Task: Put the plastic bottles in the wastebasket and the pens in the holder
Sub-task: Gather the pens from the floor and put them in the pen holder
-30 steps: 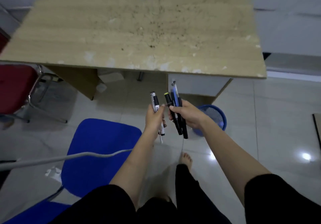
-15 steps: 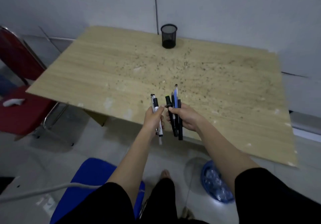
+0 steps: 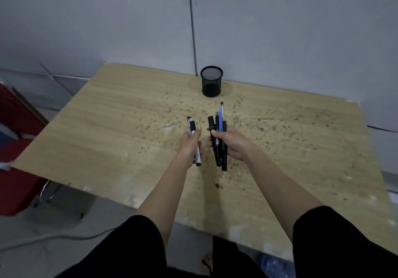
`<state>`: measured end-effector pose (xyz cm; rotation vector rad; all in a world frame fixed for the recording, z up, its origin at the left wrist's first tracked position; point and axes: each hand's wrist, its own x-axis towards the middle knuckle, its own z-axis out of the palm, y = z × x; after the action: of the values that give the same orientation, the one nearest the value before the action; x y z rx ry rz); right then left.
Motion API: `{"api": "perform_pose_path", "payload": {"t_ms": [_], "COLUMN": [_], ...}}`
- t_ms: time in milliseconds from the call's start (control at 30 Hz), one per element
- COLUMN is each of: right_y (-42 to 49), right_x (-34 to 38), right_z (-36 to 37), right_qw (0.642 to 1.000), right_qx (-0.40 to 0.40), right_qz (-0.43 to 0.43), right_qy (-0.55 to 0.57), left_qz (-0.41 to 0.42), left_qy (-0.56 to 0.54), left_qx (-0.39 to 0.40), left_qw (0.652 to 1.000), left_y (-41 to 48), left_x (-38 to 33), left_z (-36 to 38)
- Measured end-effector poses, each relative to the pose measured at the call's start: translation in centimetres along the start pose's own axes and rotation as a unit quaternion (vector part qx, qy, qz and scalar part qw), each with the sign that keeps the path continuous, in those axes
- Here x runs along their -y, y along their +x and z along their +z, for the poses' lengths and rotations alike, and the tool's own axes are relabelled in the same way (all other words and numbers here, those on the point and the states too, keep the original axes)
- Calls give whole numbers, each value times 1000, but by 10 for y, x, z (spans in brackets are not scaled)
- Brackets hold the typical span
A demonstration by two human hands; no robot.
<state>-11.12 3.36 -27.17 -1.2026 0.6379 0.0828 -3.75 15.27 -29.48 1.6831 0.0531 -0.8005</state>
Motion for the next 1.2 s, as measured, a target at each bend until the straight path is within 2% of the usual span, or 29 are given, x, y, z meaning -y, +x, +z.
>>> {"api": "perform_pose_path", "payload": {"t_ms": [367, 633, 733, 833, 1000, 1200], "right_y": [98, 166, 189, 208, 234, 253], "right_x": [78, 134, 152, 171, 187, 166], "right_z": [-21, -27, -26, -25, -24, -21], "right_qw": [1000, 990, 974, 958, 936, 909], "right_qx": [4, -63, -122, -164, -197, -260], "right_qz": [-17, -101, -157, -205, -267, -296], "right_qy": [-21, -80, -112, -119, -119, -136], "left_qz": [18, 60, 101, 185, 270, 314], "left_qy": [3, -40, -46, -35, -38, -38], "left_qx": [-2, -22, -66, -103, -111, -112], "left_qw": [1000, 997, 992, 977, 956, 942], "left_y": [106, 181, 205, 223, 241, 253], "left_x": [-82, -152, -172, -187, -202, -183], "left_z": [20, 38, 46, 56, 68, 84]}}
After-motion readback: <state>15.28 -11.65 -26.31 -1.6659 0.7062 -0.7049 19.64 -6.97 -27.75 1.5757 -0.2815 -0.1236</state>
